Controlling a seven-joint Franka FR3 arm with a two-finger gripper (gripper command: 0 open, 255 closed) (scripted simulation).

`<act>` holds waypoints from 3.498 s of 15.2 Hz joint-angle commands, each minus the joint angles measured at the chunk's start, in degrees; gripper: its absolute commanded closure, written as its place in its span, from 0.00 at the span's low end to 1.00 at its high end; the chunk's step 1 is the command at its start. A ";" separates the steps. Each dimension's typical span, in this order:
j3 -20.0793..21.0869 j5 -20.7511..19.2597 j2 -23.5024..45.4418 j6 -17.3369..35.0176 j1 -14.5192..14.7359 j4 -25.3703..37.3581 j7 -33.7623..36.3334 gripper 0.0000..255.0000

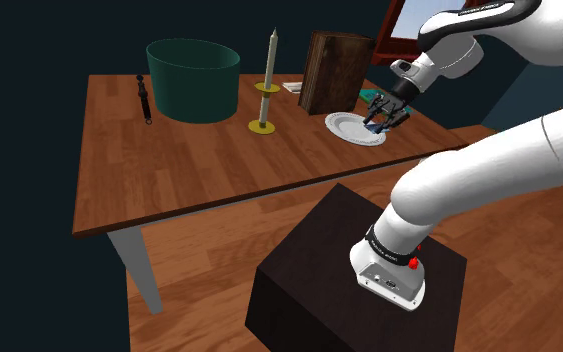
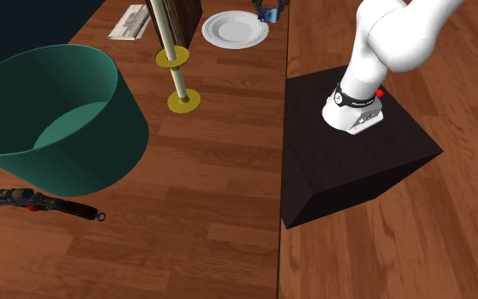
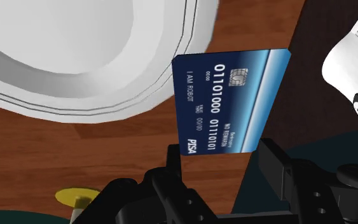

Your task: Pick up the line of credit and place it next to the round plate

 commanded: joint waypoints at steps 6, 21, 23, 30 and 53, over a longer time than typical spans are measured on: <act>-12.89 -0.42 9.38 -5.78 3.36 11.25 -11.54 1.00; -63.39 -9.87 4.82 -15.69 45.64 38.48 -19.70 1.00; -63.90 -10.41 4.20 -14.40 45.97 37.58 -19.68 1.00; -65.92 -12.51 1.74 -10.02 47.38 34.85 -19.47 1.00; -67.97 -14.08 -1.13 -15.24 50.68 42.78 -19.04 0.00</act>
